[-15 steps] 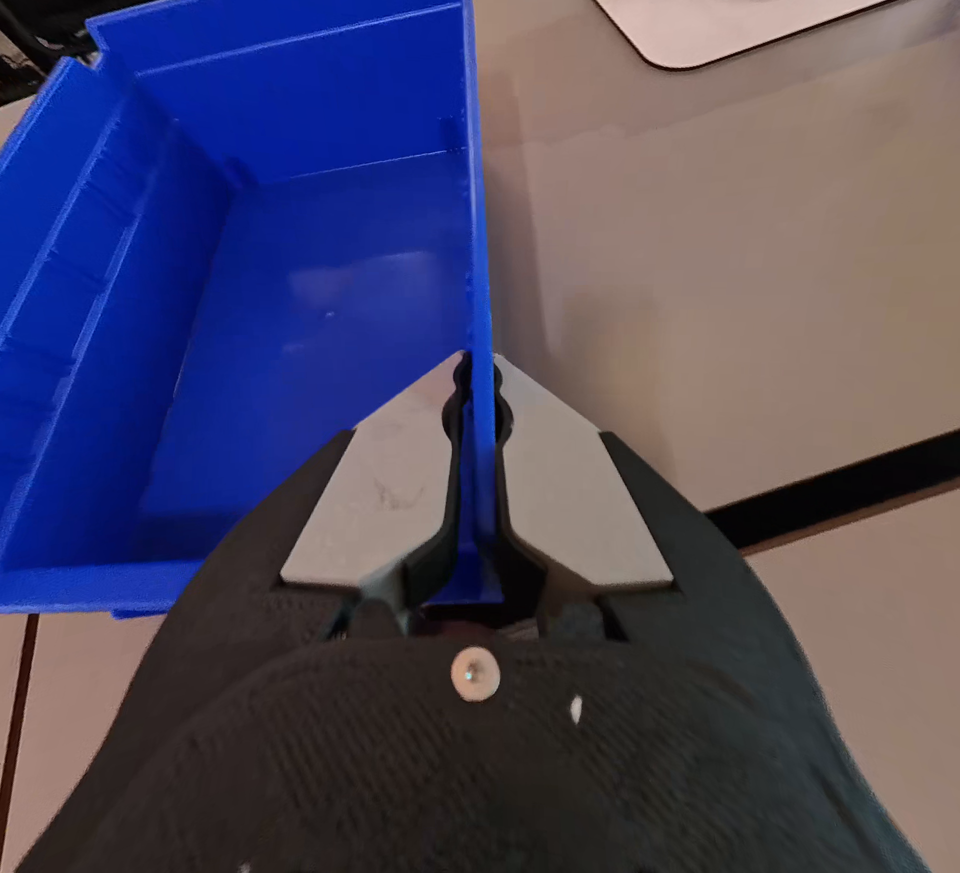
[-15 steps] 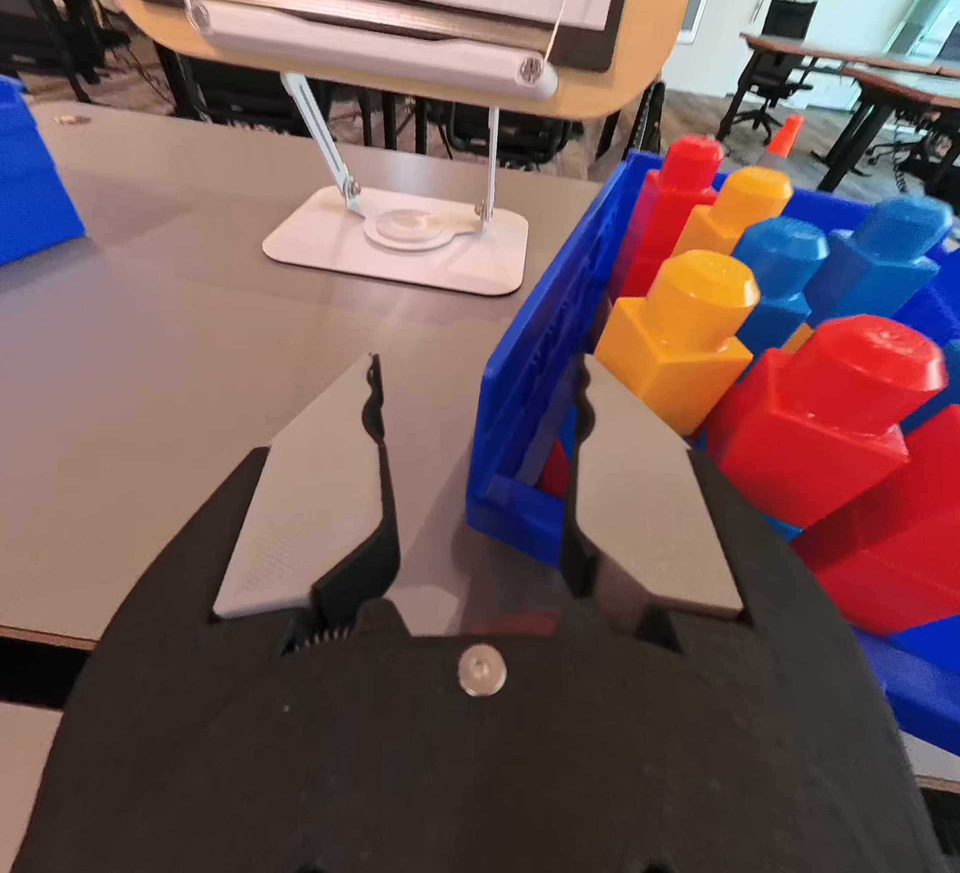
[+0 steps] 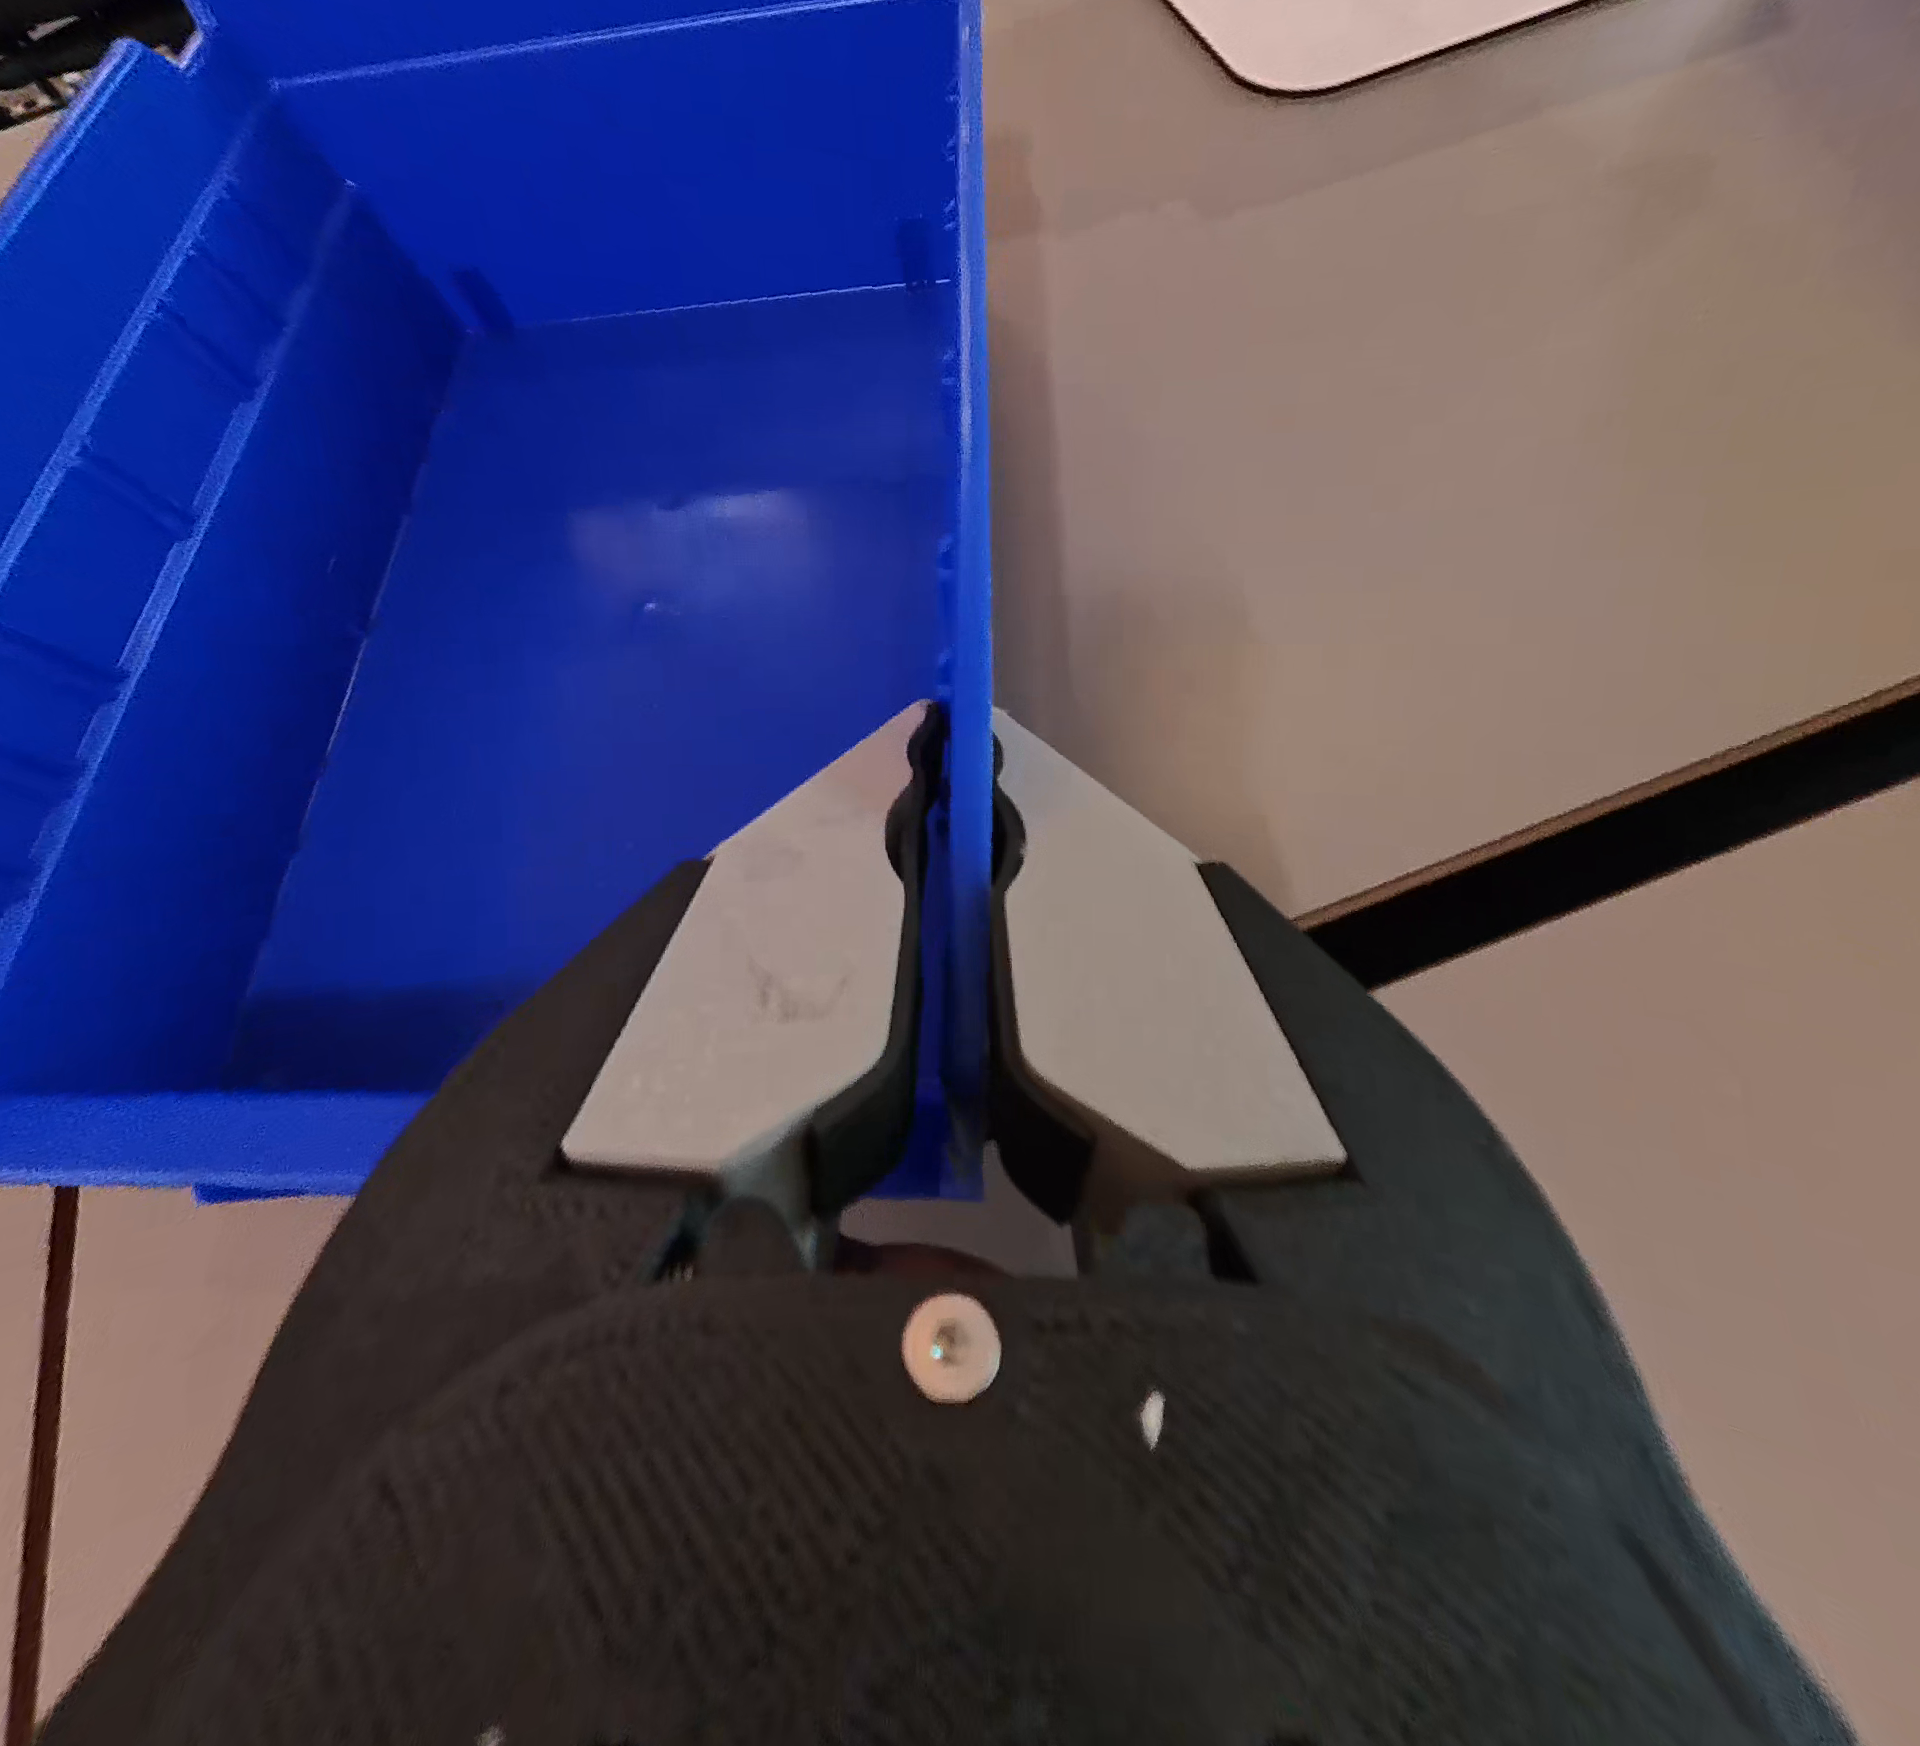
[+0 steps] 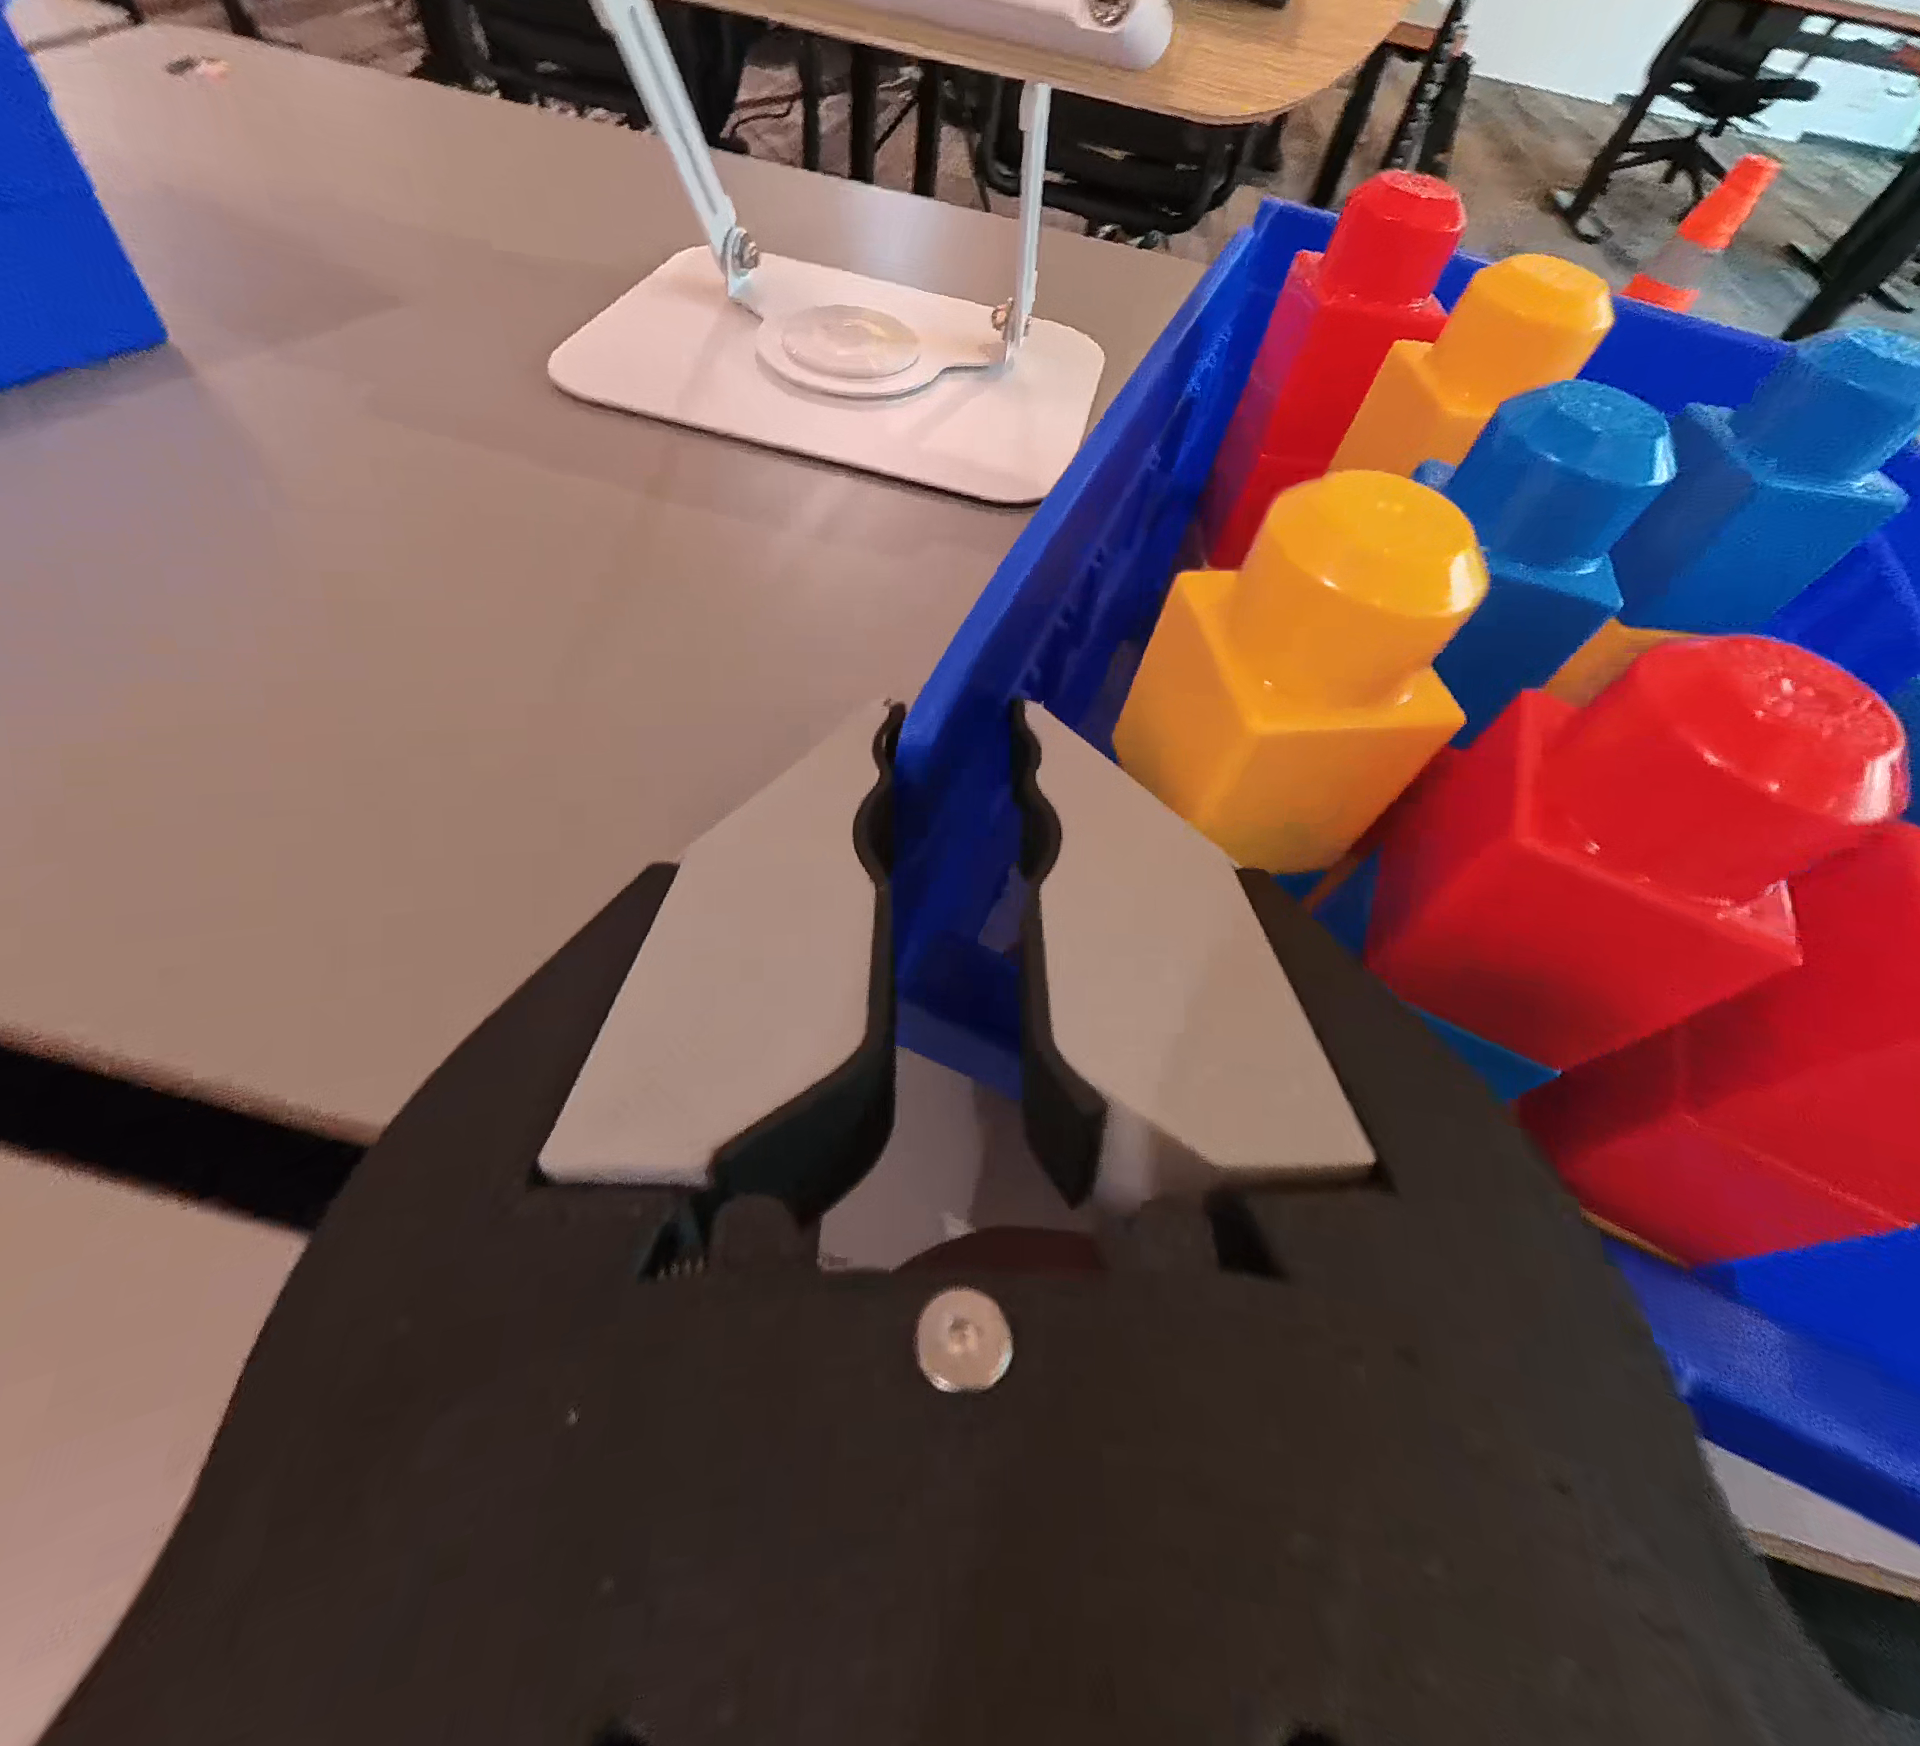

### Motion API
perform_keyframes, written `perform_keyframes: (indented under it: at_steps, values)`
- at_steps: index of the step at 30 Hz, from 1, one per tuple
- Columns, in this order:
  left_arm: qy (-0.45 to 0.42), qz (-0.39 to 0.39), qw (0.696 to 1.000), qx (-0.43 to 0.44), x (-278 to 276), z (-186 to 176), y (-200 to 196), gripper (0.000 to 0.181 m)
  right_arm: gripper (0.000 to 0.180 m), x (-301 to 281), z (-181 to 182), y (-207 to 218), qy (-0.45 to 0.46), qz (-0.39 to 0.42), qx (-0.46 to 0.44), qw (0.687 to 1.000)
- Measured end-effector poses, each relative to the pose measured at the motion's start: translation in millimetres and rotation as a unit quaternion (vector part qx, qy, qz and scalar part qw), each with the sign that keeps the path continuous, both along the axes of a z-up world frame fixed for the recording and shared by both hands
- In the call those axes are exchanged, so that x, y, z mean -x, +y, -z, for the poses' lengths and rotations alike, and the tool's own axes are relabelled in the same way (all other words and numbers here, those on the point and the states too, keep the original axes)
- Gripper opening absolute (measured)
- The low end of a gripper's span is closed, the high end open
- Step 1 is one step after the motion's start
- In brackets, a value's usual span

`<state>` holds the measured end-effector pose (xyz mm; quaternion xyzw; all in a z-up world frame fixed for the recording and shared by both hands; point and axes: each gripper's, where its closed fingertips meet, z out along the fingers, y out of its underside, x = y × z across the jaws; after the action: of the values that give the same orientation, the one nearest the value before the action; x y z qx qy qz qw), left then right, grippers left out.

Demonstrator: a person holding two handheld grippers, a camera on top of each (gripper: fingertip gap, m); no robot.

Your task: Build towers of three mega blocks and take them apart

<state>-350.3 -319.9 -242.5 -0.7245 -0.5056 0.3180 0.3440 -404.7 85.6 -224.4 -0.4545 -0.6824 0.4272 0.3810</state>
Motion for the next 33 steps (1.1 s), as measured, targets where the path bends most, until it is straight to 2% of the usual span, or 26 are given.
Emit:
perform_keyframes:
  at_steps: [6, 10, 12, 15, 18, 22, 26, 28, 33]
  values:
    - [-0.018, 0.016, 1.0, -0.007, -14.8, -0.1, -12.3, 0.004, 0.014, -37.3, 5.5, 15.5, -0.08, -0.083, -0.026, 0.993]
    - [0.007, 0.031, 0.999, 0.005, -20.8, -23.1, -12.2, 0.008, 0.015, -49.6, 7.7, 26.1, -0.118, -0.105, -0.017, 0.987]
    - [0.0, 0.042, 0.999, 0.022, -19.2, -33.6, -7.4, 0.015, 0.026, -46.3, 3.1, 29.3, -0.125, -0.096, -0.015, 0.987]
    - [-0.03, 0.047, 0.996, 0.07, -7.7, -42.6, -3.0, 0.03, 0.051, -38.7, -11.3, 26.7, -0.14, -0.089, -0.013, 0.986]
    - [-0.07, 0.042, 0.992, 0.096, 10.5, -45.0, 0.1, 0.036, 0.056, -22.0, -24.9, 21.1, -0.172, -0.082, -0.031, 0.981]
    - [-0.158, 0.047, 0.982, 0.094, 28.7, -29.6, 10.4, 0.036, 0.06, 11.7, -21.0, 17.3, -0.239, -0.054, -0.082, 0.966]
    - [-0.243, 0.031, 0.958, 0.151, 37.2, -3.2, -1.4, 0.022, 0.059, 32.8, -0.9, 13.1, -0.303, -0.036, -0.101, 0.947]
    - [-0.256, 0.039, 0.955, 0.142, 41.1, 2.1, 4.4, 0.013, 0.058, 38.5, 7.6, 12.7, -0.323, -0.028, -0.108, 0.94]
    - [-0.278, 0.057, 0.947, 0.149, 46.1, 16.6, 9.1, 0.006, 0.047, 44.2, 25.4, 23.8, -0.358, -0.016, -0.161, 0.92]
